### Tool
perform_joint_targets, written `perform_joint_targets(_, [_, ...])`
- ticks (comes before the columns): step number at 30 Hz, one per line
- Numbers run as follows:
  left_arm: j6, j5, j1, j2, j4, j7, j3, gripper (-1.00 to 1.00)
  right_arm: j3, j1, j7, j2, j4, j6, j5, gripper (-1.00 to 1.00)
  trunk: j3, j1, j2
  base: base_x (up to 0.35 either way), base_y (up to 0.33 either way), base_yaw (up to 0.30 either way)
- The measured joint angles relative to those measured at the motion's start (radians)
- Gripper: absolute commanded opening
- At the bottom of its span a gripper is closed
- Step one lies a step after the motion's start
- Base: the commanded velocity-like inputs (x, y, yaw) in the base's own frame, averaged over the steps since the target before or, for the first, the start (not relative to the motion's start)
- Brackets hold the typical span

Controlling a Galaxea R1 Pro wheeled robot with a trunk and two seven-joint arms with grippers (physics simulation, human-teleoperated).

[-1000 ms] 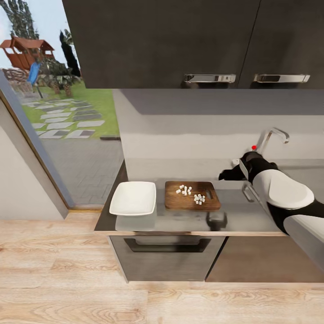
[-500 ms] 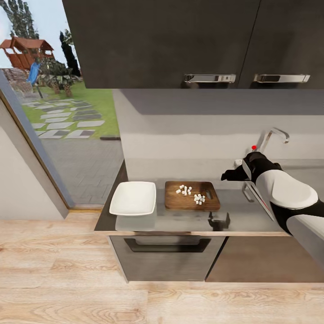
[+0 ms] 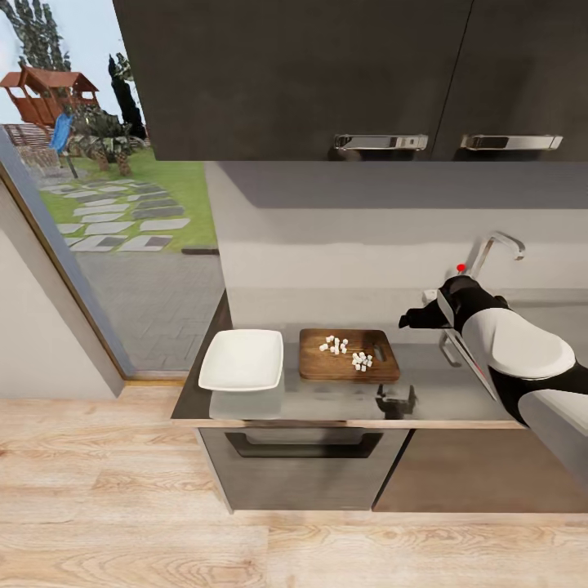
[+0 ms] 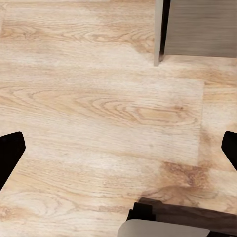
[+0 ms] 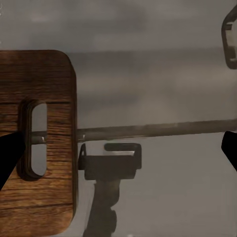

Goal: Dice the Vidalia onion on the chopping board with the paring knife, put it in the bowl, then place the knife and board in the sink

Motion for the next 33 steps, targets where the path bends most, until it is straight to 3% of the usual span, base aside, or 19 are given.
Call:
perform_joint_targets(18, [-0.004,0.000,0.000,0.001,0.000,0.000,0.000,1.00,0.001,0.000,0.001,0.004,0.003,0.000,0.001,1.00,0.000,0.000,0.000,0.000,0.000,0.000])
perform_joint_targets(33, [-0.003,0.000,0.000,0.000,0.000,0.000,0.000,1.00,0.001,0.000,0.000,0.004,0.003,0.000,0.002,1.00,-0.047,0.057,-0.105,0.000,0.000,0.000])
